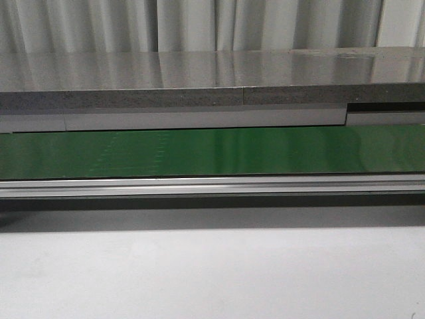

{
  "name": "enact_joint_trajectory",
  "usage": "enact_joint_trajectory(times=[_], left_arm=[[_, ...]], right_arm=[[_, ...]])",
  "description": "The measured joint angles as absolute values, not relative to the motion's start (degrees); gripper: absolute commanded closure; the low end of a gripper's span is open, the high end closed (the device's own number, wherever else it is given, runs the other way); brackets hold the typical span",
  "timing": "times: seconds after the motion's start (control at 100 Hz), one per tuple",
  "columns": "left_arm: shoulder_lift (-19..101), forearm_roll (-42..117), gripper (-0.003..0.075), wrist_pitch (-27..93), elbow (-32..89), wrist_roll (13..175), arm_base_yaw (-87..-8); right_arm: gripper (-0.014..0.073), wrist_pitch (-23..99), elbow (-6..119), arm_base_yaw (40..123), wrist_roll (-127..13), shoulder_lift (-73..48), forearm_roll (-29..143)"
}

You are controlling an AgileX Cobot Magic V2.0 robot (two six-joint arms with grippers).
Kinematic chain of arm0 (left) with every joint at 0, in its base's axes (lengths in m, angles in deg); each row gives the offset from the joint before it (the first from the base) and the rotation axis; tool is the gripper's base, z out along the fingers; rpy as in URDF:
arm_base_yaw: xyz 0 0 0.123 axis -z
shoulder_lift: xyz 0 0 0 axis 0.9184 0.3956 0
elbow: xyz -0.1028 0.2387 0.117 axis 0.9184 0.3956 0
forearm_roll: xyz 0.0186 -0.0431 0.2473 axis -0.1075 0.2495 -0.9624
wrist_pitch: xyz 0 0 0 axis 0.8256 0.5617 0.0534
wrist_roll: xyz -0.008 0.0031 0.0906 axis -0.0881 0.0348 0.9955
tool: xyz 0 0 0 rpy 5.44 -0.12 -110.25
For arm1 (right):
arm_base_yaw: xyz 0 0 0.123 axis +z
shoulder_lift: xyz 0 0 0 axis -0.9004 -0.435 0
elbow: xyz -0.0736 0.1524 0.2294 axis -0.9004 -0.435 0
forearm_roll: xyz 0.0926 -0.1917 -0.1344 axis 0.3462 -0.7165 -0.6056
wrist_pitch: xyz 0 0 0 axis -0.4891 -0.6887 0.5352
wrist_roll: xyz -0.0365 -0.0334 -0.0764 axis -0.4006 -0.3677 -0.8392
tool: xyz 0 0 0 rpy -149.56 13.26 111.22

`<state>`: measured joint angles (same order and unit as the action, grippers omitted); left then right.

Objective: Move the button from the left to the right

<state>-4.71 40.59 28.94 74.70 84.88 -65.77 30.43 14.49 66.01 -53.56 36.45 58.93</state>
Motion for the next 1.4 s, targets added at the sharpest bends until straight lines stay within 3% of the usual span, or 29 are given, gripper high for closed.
enact_joint_trajectory(times=[0.18, 0.54, 1.4], left_arm=[[-4.7, 40.6, 0.0739, 28.9, 74.7, 84.9, -65.8], [-4.7, 40.6, 0.0739, 28.9, 74.7, 84.9, -65.8], [-4.7, 40.6, 0.0739, 28.9, 74.7, 84.9, -65.8]], right_arm=[[0.066, 35.1, 7.8, 66.0, -39.6, 40.8, 48.9], [0.066, 43.4, -4.5, 66.0, -36.7, 46.3, 47.2], [0.066, 43.9, -5.1, 66.0, -36.6, 46.3, 47.1]])
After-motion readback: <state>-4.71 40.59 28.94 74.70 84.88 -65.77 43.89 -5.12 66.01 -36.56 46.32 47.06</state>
